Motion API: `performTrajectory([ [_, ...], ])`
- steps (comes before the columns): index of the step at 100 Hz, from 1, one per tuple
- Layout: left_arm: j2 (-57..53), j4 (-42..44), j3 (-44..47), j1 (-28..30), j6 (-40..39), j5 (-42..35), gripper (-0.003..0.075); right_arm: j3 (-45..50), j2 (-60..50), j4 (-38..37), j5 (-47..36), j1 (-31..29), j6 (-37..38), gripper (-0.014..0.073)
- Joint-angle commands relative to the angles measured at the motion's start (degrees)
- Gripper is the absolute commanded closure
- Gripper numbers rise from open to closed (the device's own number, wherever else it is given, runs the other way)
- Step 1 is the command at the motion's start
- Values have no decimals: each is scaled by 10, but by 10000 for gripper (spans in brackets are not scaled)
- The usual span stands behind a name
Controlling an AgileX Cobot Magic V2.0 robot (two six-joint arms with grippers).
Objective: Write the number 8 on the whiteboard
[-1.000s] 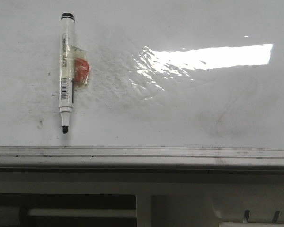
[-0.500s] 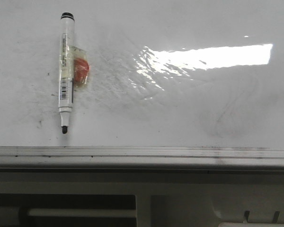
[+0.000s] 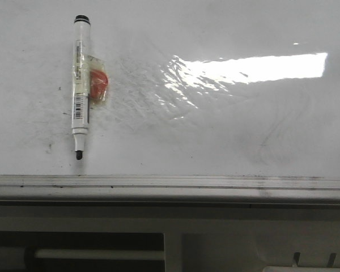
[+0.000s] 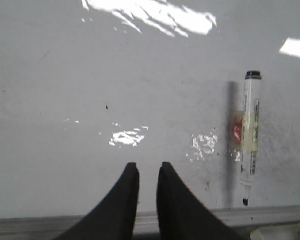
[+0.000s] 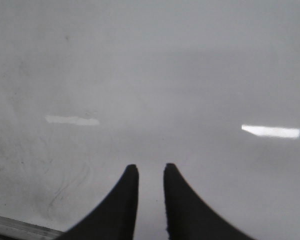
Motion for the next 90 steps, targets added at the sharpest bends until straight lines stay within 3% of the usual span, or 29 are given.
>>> performTrajectory([
  [1,75,-3,-52,-4,22,22,477,-39,27,-7,-21,0,-6,313],
  [10,142,-37,-83,-10,73,58,402,-45,36,-7,-26,17,-6,221],
  [27,234,-176,-118,-88,184,34,397,-45,50,-19,-23,53,-6,215],
  [58,379,-233,-153,-264,186,-130,393,-45,52,-21,-24,57,-6,215],
  [90,475,-260,-153,-293,185,-215,393,-45,52,-17,-23,57,-6,215],
])
